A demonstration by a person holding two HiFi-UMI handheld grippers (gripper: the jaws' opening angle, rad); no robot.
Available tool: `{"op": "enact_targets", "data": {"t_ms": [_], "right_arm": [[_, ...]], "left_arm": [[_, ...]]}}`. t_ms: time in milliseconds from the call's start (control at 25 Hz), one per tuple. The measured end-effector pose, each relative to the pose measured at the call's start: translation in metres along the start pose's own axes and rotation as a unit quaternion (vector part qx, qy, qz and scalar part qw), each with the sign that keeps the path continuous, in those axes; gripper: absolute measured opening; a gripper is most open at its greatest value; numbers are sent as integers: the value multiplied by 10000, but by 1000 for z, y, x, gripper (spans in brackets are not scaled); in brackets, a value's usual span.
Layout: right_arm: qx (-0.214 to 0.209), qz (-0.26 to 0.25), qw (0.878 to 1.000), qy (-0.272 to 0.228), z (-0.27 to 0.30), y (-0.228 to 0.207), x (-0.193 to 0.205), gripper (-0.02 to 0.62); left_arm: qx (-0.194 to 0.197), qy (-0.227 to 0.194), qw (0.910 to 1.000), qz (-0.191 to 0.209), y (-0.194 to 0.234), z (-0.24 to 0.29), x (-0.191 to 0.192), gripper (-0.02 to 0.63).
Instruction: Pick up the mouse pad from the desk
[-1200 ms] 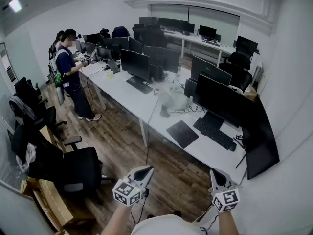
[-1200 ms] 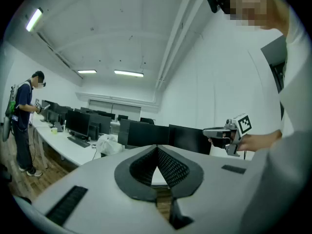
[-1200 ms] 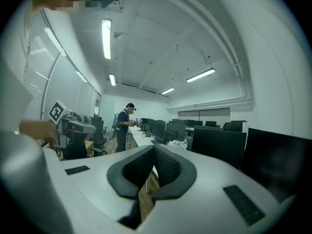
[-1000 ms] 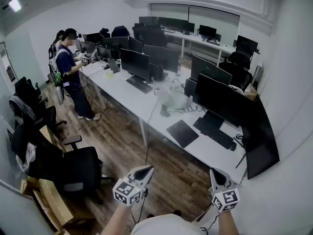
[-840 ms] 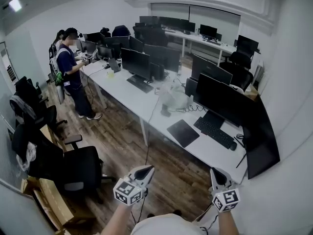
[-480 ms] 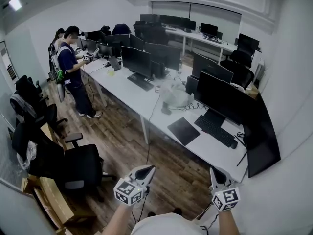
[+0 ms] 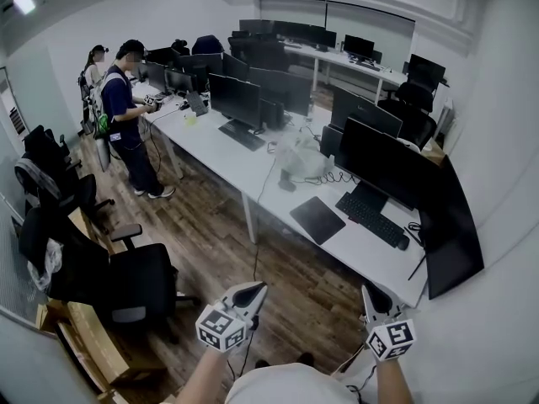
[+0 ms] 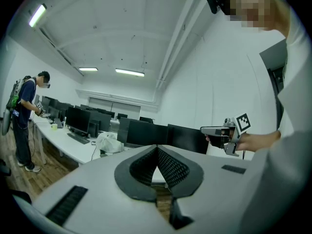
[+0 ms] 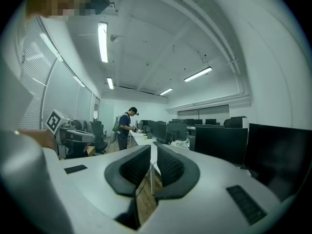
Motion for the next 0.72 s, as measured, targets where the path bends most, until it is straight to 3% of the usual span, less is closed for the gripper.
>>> {"op": "enact_targets", "data": {"t_ms": [280, 480, 720], "right_arm": [[48, 133, 9999, 34, 4, 20, -2, 104], [133, 219, 9996, 87, 6, 37, 4, 179], [221, 266, 9993, 104, 7, 53, 9, 196]], "left_arm": [[117, 28, 9999, 14, 11, -14, 6, 15], [183, 153, 9997, 100, 20, -28, 14, 15], [186, 170, 9996, 86, 31, -43, 19, 15]]}}
Point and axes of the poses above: the fingertips, and each gripper's own axes: z forward along the fingers, y to its left, x out of its underside, the point moved 6 cm from there along -z, backward along the fingers, and after that the axes turned 2 degrees about -x, right-handed, at the moved point
